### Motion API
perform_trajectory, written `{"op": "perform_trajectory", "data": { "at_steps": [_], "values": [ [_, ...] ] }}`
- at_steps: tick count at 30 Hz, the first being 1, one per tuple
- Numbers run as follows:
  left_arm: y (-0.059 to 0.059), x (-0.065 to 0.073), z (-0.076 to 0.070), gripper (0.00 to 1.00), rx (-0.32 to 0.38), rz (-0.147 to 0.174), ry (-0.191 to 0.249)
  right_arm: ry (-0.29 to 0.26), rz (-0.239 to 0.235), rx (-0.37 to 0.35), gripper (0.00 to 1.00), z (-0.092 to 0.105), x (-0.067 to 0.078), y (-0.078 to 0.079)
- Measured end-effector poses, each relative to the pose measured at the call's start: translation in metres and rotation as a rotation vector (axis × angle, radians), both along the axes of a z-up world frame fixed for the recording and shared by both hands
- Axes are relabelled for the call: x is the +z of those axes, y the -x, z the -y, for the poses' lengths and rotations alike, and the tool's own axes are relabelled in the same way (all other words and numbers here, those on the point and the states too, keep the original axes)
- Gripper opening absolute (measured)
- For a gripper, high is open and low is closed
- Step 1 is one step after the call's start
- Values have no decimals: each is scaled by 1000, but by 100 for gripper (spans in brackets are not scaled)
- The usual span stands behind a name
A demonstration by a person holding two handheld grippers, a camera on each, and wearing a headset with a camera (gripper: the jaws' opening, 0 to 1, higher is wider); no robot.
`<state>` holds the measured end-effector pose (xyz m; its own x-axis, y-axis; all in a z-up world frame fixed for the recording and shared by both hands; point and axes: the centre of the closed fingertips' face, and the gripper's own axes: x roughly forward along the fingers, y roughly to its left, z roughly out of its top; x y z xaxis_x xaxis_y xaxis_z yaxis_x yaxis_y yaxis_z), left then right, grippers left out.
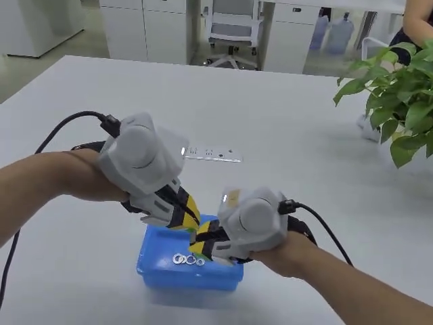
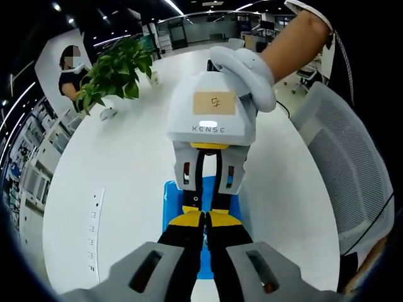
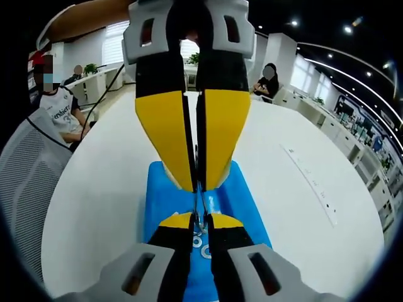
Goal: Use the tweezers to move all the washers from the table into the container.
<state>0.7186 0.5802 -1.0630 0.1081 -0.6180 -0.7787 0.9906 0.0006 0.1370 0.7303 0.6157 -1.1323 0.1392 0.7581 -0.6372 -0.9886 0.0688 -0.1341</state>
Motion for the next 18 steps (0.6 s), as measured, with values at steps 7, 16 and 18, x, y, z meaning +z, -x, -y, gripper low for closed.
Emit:
{"op": "perform_trajectory", "data": {
  "at_steps": [7, 16, 18],
  "values": [
    [-5, -10, -3, 5, 9, -12, -2, 9, -15, 3, 10, -1, -10, -2],
    [-6, -12, -2, 5, 9, -18, 5, 7, -24, 0, 10, -2, -12, -4],
    [-5, -12, -1, 5, 7, -20, 5, 9, -23, -1, 10, -1, -12, -4]
  ]
}}
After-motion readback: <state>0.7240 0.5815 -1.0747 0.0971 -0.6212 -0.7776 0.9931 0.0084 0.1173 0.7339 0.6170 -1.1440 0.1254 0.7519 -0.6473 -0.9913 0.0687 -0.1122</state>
